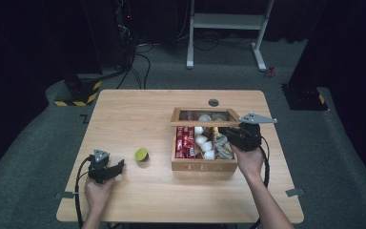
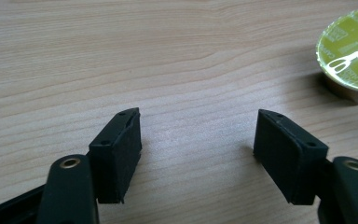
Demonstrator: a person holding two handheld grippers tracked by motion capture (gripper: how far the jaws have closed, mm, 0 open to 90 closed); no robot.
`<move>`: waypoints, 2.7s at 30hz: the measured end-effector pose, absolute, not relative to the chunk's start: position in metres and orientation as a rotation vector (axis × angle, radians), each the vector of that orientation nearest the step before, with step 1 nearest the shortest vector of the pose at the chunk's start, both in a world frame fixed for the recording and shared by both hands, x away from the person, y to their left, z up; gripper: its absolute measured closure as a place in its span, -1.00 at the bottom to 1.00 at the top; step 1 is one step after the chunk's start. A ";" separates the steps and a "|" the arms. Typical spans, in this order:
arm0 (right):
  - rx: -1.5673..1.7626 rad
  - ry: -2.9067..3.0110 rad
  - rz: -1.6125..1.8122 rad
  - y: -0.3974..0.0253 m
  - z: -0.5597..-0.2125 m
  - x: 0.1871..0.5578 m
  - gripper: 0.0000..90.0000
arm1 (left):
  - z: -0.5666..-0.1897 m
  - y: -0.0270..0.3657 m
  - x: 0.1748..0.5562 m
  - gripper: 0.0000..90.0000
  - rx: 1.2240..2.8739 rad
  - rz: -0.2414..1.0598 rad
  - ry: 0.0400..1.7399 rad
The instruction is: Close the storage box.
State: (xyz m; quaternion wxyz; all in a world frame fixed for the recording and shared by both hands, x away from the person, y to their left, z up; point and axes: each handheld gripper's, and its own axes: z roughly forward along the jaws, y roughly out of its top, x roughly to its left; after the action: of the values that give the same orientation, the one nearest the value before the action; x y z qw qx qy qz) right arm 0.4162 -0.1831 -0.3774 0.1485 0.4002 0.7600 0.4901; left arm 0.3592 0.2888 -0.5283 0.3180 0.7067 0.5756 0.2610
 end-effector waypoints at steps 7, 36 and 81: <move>1.151 2.198 1.389 -0.185 -0.385 0.410 0.93 | -0.528 0.289 0.359 -0.34 1.867 0.681 1.510; 1.221 2.249 1.371 -0.188 -0.429 0.386 0.90 | -0.528 0.289 0.359 -0.35 1.868 0.681 1.507; 1.272 2.311 1.325 -0.193 -0.465 0.363 0.86 | -0.528 0.289 0.359 -0.35 1.867 0.682 1.507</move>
State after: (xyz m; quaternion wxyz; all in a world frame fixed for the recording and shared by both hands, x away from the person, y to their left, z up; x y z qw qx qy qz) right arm 0.3635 -0.1932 -0.4652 0.0947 0.4289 0.7795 0.4467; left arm 0.3593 0.2888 -0.5283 0.3178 0.7097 0.5728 0.2592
